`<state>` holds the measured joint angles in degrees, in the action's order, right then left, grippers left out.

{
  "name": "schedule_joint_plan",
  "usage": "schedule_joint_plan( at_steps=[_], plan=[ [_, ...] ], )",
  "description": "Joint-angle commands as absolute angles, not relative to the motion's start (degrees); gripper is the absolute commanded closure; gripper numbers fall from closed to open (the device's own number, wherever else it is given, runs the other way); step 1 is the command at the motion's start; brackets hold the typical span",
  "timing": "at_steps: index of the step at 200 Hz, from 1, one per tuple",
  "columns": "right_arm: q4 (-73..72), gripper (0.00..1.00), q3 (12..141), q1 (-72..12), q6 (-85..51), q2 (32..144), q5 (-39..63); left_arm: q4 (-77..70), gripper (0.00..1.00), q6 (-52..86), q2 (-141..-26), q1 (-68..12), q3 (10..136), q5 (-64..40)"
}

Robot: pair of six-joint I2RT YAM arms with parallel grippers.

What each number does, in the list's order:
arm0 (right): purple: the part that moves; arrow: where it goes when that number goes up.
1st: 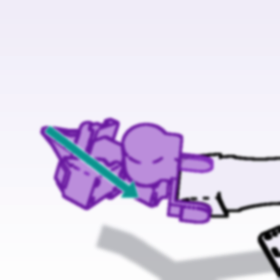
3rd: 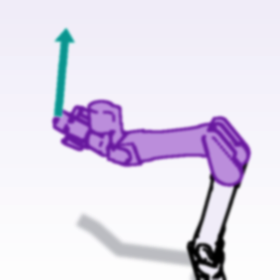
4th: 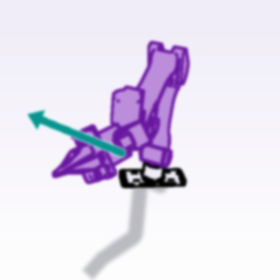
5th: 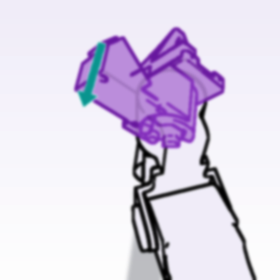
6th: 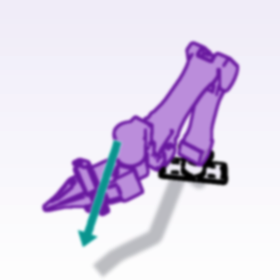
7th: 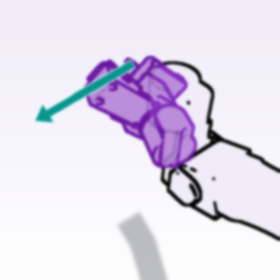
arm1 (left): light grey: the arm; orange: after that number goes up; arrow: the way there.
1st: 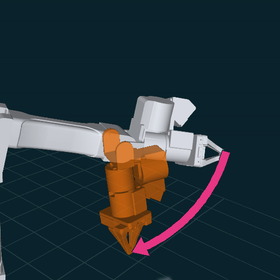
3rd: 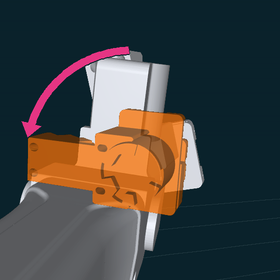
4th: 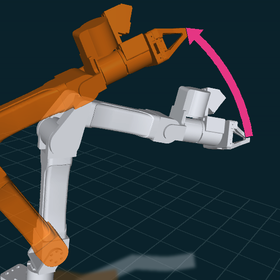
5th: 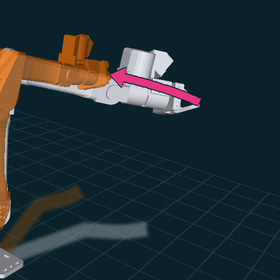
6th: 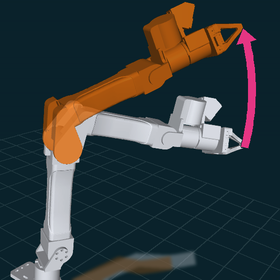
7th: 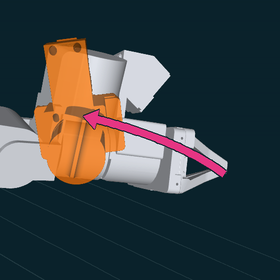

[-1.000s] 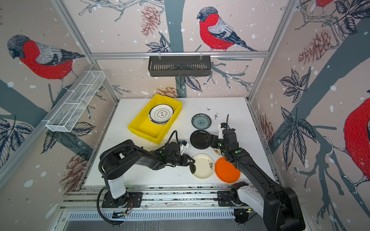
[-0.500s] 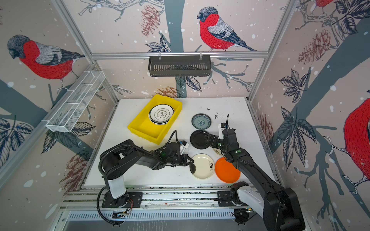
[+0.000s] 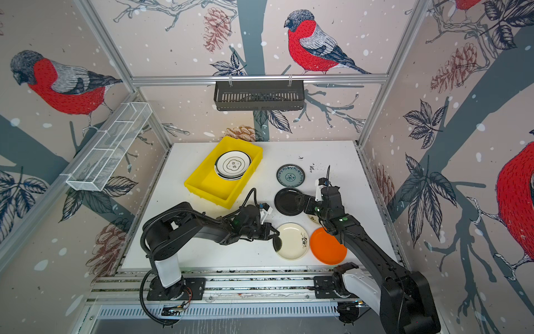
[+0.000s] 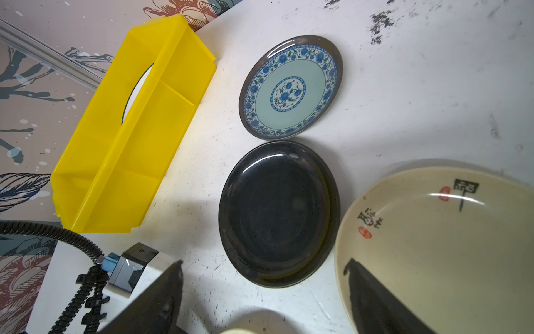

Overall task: Place the plates into the plastic bin on the countertop
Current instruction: Pick up the plate from the bottom-center of the table, then place the plate in the plastic bin.

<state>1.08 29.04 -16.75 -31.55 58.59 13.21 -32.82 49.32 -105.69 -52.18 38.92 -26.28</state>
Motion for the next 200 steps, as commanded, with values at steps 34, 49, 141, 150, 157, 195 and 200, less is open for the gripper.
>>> schedule_joint_plan(
  at_steps=[34,49,141,150,157,195,200],
  plan=[
    [-1.1,0.11,29.7,-16.7,-31.9,58.4,15.1,-26.0,1.00,46.6,-99.4,-49.6,38.9,-23.7],
    [-1.6,0.11,30.3,-16.8,-32.2,58.1,16.0,-26.0,1.00,46.7,-97.6,-47.9,38.6,-24.3],
    [-3.3,0.11,31.6,-16.7,-31.7,54.9,17.3,-8.2,1.00,42.3,-85.3,-35.5,53.0,-26.2],
    [-3.0,0.11,31.7,-16.7,-31.5,54.5,17.2,-6.9,1.00,42.0,-85.1,-33.3,54.8,-26.7],
    [-2.8,0.11,31.7,-16.6,-31.3,54.2,17.1,-5.5,1.00,41.4,-85.1,-31.8,56.4,-26.1],
    [-4.5,0.11,29.7,-16.5,-32.0,53.0,16.7,-6.6,1.00,39.8,-85.2,-25.0,60.9,-21.1],
    [-4.5,0.11,29.6,-16.5,-31.9,53.0,16.8,-7.5,1.00,40.2,-85.4,-23.9,60.9,-20.9]
  ],
)
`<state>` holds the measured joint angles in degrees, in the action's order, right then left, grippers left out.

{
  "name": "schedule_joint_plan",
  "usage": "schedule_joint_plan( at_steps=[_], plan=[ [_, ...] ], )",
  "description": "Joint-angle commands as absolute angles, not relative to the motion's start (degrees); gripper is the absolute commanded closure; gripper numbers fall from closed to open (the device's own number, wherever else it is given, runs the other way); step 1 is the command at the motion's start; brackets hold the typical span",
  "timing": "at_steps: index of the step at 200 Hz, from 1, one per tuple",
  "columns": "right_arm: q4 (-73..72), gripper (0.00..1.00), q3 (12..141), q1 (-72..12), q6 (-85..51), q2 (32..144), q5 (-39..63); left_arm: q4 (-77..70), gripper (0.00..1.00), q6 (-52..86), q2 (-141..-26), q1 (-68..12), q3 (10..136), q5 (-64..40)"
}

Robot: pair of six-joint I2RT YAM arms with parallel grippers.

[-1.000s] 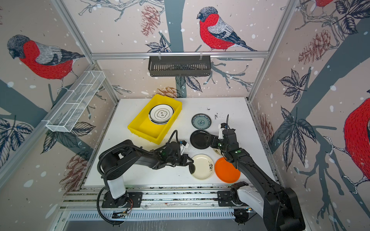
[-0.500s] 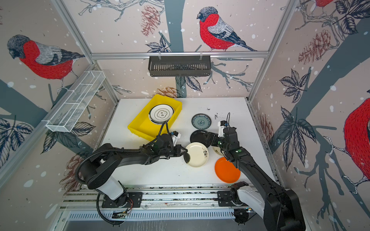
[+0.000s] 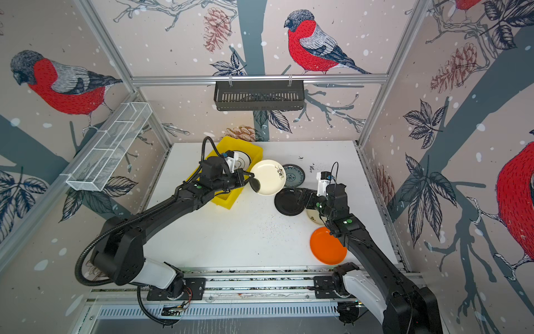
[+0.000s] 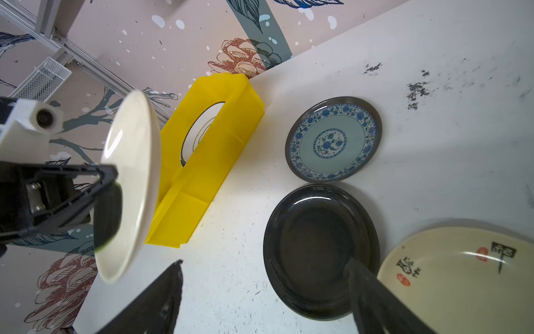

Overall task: Place the plates into the plastic bin on the countertop
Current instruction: Place the plate in the plastic bin.

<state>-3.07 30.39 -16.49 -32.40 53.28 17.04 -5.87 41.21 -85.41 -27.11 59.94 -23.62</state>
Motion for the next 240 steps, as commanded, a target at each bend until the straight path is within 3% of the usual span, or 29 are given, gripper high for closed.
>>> schedule_joint_plan(
  at_steps=[1,31,63,130,233,240],
  plan=[
    [-4.5,0.11,29.5,-16.5,-31.9,53.0,16.7,-7.8,1.00,40.2,-85.5,-23.7,60.9,-20.9],
    [-3.9,0.11,28.9,-16.1,-31.4,53.0,16.4,-11.7,1.00,43.0,-87.9,-16.8,61.8,-19.6],
    [-4.4,0.10,27.9,-15.6,-31.3,52.7,16.7,-11.5,1.00,42.0,-91.5,-12.5,64.4,-10.8],
    [-3.7,0.10,26.9,-14.1,-30.2,52.5,16.8,1.9,1.00,35.4,-106.7,-9.8,81.0,2.7],
    [-4.4,0.10,25.5,-12.0,-30.6,52.8,18.5,7.9,1.00,33.7,-115.3,-9.8,86.8,1.8],
    [-4.3,0.10,25.5,-11.9,-30.6,52.8,18.6,7.8,0.86,33.5,-115.2,-9.8,86.6,1.4]
  ],
)
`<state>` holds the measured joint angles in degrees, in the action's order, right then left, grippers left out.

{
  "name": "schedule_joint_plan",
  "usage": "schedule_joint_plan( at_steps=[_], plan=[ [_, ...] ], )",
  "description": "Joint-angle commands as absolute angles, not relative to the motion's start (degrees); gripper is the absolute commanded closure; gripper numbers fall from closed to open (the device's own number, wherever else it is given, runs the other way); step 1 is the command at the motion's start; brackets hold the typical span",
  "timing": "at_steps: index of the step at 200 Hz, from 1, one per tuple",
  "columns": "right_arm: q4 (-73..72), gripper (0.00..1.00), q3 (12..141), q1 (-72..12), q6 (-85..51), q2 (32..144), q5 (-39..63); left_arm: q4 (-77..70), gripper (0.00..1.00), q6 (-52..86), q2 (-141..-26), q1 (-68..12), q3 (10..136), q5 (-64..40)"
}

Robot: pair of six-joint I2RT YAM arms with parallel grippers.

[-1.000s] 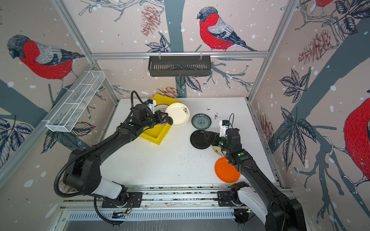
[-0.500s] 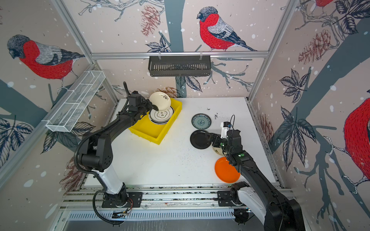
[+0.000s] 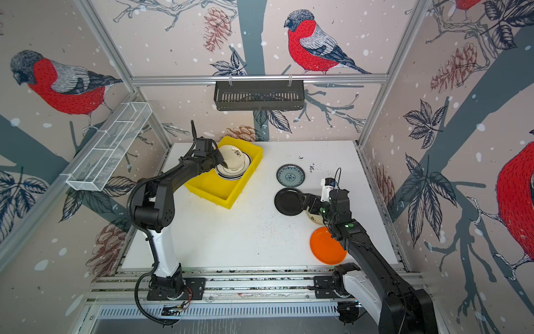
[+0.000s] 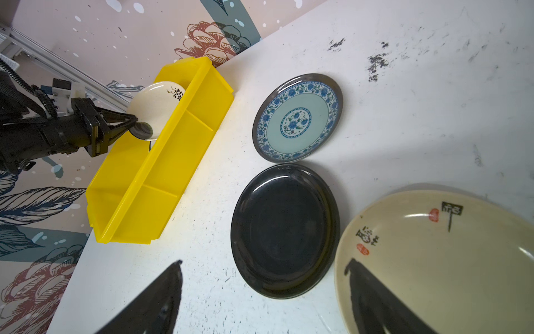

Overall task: Place the plates into the plastic bin on the countertop
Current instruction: Place the plate in the plastic bin, then pick up the plate from the center of the table.

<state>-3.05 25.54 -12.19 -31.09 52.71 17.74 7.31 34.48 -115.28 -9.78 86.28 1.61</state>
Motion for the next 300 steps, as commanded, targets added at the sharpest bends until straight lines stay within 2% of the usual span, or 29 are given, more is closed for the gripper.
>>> schedule_joint_plan(
  at_steps=[1,20,29,44,75,121,185,208,244,300],
  plan=[
    [-4.3,0.10,25.5,-11.9,-30.6,52.8,18.6,7.7,0.84,33.5,-115.1,-9.8,86.5,1.3],
    [-4.0,0.10,25.5,-11.8,-30.6,52.6,18.5,4.2,0.50,33.5,-113.4,-9.8,83.6,-1.4],
    [-4.2,0.10,25.4,-11.7,-30.7,52.5,18.5,3.3,0.38,33.7,-112.6,-9.8,82.5,-1.8],
    [-4.5,0.10,25.3,-11.6,-30.7,52.6,19.2,2.7,0.27,33.7,-111.0,-9.8,81.5,-2.0],
    [-4.2,0.10,25.3,-11.2,-30.8,52.6,20.3,1.7,0.11,33.1,-105.4,-10.6,79.1,-1.0],
    [-4.4,0.10,25.9,-10.8,-30.8,53.0,20.4,2.9,0.09,30.9,-94.5,-17.0,75.1,3.6],
    [-5.8,0.10,25.9,-10.6,-31.1,53.4,22.4,-4.5,0.09,33.2,-80.6,-30.6,58.9,2.0],
    [-7.1,0.11,25.2,-10.6,-31.2,53.1,23.4,-6.5,0.09,34.5,-80.9,-35.0,56.3,1.1],
    [-6.6,0.10,25.7,-10.1,-30.1,51.8,24.5,-13.2,0.12,36.7,-87.0,-38.4,53.0,-8.8],
    [-7.7,0.10,24.7,-9.6,-29.6,48.9,27.9,-21.8,0.24,41.4,-96.1,-40.2,51.4,-14.2]
  ],
)
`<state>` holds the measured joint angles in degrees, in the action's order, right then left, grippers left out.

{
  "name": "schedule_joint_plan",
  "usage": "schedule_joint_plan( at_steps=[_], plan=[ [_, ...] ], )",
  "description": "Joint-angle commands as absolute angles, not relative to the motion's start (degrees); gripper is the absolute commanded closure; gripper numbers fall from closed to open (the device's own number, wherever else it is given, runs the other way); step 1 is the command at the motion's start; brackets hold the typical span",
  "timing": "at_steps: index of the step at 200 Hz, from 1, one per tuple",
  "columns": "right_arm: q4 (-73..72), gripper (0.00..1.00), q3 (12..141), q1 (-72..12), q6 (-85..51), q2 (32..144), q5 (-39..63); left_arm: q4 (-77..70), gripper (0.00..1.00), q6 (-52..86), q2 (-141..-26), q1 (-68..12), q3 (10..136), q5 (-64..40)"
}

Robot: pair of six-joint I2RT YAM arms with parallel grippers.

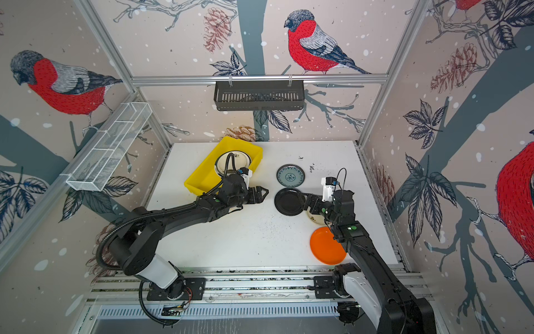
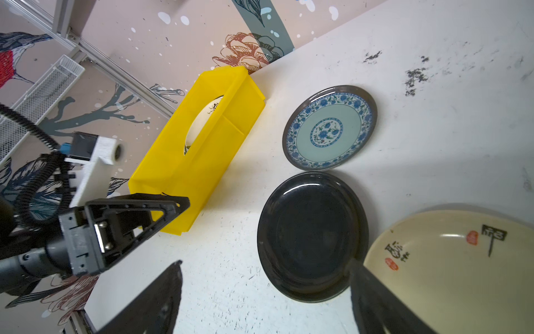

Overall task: Place the plates into the plastic bin on the countertop
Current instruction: Pick up the plate from the center of the table.

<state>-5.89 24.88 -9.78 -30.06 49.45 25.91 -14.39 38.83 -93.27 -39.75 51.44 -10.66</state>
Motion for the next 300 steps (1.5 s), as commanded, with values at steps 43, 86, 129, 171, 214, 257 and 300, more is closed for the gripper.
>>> schedule_joint_plan(
  at_steps=[43,86,129,171,214,257,300],
  plan=[
    [-7.7,0.10,24.3,-9.2,-30.3,48.7,30.0,-26.2,0.45,42.8,-104.4,-40.3,53.6,-18.9],
    [-7.5,0.10,24.0,-9.1,-30.8,48.8,29.8,-27.9,0.55,43.2,-110.3,-40.3,56.0,-21.0],
    [-7.2,0.10,24.2,-8.9,-31.2,49.5,29.3,-25.3,0.65,42.8,-114.3,-40.3,59.4,-20.3],
    [-7.1,0.11,24.1,-8.8,-31.1,50.5,29.3,-23.4,0.66,41.9,-115.4,-40.5,60.2,-18.3],
    [-7.0,0.10,24.1,-8.6,-31.1,50.8,29.4,-22.2,0.70,41.9,-117.8,-40.9,62.2,-17.6],
    [-6.9,0.10,23.7,-8.2,-30.6,51.2,29.1,-21.9,0.76,42.4,-120.0,-41.0,63.8,-17.7],
    [-6.9,0.10,23.5,-7.9,-30.3,51.5,28.8,-20.7,0.84,41.8,-121.2,-41.0,65.4,-17.3]
  ],
)
